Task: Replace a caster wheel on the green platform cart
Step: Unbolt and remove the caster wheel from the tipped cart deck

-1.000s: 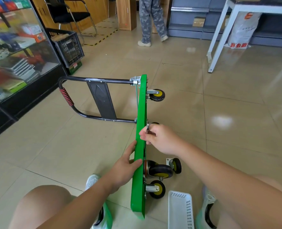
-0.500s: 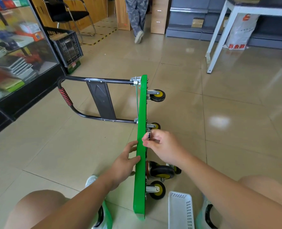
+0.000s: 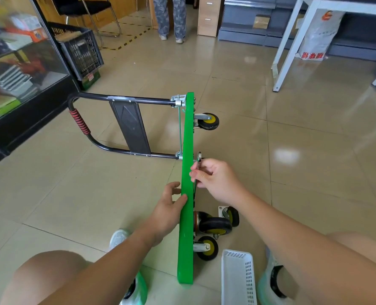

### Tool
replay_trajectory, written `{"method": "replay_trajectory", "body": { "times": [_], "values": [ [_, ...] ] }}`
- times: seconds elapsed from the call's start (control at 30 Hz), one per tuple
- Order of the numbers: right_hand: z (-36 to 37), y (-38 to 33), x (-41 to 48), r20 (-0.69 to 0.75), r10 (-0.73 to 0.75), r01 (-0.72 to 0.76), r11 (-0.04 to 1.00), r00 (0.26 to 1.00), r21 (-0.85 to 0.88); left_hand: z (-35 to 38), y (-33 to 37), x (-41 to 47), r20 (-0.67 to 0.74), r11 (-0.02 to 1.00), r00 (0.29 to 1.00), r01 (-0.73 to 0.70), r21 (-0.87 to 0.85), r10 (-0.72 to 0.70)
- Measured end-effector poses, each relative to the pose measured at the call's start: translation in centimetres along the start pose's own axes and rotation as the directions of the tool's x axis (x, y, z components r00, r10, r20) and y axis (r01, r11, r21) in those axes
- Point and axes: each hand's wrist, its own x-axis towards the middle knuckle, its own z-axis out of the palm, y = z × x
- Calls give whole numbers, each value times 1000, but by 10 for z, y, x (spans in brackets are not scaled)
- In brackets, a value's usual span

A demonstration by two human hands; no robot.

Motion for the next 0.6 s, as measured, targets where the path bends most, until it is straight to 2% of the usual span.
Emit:
{"method": "replay_trajectory", "body": {
  "times": [0.37, 0.53, 0.6],
  "values": [
    [-10, 11, 25, 48, 142, -146, 983, 989, 115, 7, 3, 12, -6, 999, 999, 39, 14, -39],
    [-11, 18, 32, 13, 126, -124, 988, 992, -87, 9, 1, 21, 8, 1000, 1000, 27, -7, -27],
    [-11, 19, 32, 2, 128, -128, 990, 992, -55, 10, 0, 22, 12, 1000, 1000, 19, -23, -19]
  ]
}}
